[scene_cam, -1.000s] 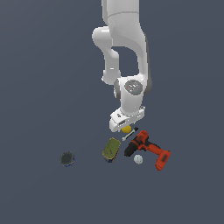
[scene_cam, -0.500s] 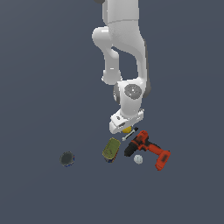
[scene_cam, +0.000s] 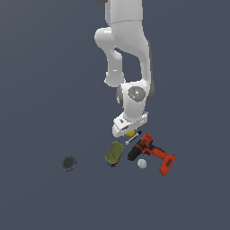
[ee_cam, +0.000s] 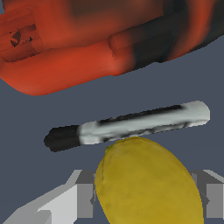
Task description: Pick up a designated object from a clutter of objects.
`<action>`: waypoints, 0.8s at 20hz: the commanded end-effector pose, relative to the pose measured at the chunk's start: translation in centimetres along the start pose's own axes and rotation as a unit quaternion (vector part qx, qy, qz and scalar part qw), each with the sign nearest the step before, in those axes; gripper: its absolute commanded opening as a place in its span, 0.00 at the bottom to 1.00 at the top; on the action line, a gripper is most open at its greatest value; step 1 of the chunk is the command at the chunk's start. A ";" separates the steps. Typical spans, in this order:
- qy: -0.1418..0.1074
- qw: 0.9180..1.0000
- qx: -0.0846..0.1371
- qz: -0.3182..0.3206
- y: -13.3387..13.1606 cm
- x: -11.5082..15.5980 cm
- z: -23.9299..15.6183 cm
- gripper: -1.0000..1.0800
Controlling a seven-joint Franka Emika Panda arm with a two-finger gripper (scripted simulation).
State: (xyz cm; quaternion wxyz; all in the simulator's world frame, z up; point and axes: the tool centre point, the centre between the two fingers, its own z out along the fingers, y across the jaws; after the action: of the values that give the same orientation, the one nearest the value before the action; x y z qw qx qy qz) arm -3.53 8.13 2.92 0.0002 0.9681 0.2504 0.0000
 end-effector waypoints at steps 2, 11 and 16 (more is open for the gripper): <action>0.000 1.000 0.000 0.000 0.3 0.0 -0.4 0.00; 0.000 1.000 0.000 0.000 2.8 0.3 -4.3 0.00; 0.001 1.000 0.001 0.000 5.3 0.6 -8.1 0.00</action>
State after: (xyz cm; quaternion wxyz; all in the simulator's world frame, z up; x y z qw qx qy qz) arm -0.94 4.42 9.70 -0.0004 0.9681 0.2507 -0.0003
